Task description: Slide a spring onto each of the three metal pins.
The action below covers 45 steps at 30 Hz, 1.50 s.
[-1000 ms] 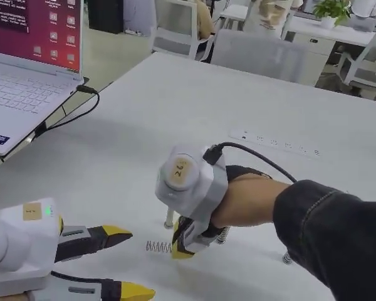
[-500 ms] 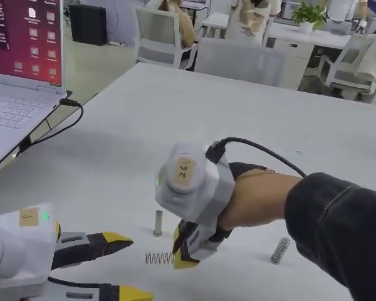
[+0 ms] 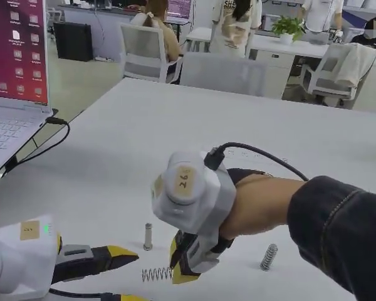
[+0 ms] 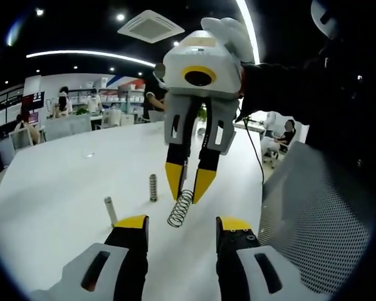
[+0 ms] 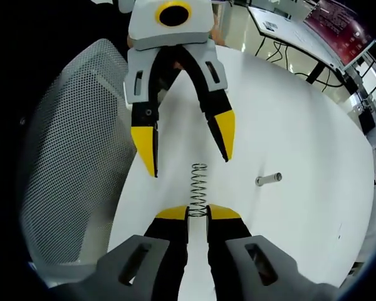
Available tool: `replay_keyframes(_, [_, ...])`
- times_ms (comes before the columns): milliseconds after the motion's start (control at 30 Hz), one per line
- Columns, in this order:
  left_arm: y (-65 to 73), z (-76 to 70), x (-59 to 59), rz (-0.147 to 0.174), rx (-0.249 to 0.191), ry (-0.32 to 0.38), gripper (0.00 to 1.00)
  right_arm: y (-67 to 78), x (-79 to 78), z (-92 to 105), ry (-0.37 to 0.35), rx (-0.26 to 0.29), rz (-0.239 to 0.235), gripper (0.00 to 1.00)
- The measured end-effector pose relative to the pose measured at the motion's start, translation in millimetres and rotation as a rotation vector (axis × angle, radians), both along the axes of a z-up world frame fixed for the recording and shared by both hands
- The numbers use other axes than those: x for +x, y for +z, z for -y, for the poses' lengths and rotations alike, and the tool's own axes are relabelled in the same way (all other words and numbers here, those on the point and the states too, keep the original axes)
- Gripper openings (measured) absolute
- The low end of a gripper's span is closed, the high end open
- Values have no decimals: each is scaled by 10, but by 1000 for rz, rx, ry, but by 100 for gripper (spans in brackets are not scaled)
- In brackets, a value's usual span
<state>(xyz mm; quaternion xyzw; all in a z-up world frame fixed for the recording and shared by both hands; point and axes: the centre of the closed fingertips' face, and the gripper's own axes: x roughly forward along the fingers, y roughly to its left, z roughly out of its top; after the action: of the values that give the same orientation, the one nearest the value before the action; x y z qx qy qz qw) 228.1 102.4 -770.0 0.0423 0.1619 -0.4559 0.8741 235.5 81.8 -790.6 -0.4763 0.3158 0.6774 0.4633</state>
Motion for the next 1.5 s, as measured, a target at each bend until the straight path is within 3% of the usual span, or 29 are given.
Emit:
replay_keyframes(300, [21, 53, -11, 27, 2, -41, 19, 38, -58, -4, 45, 14, 6, 8])
replay_keyframes(500, [16, 92, -31, 25, -5, -59, 12, 40, -79, 10, 69, 18, 6, 8])
replay_keyframes(833, [-8, 119, -61, 23, -4, -81, 6, 28, -121, 25, 133, 25, 13, 8])
replay_keyframes(1067, [-28, 128, -66, 6, -4, -84, 6, 33, -134, 9, 150, 43, 8, 8])
replay_keyframes(1500, [-30, 117, -60, 8, -3, -80, 3, 36, -133, 8, 156, 49, 8, 8])
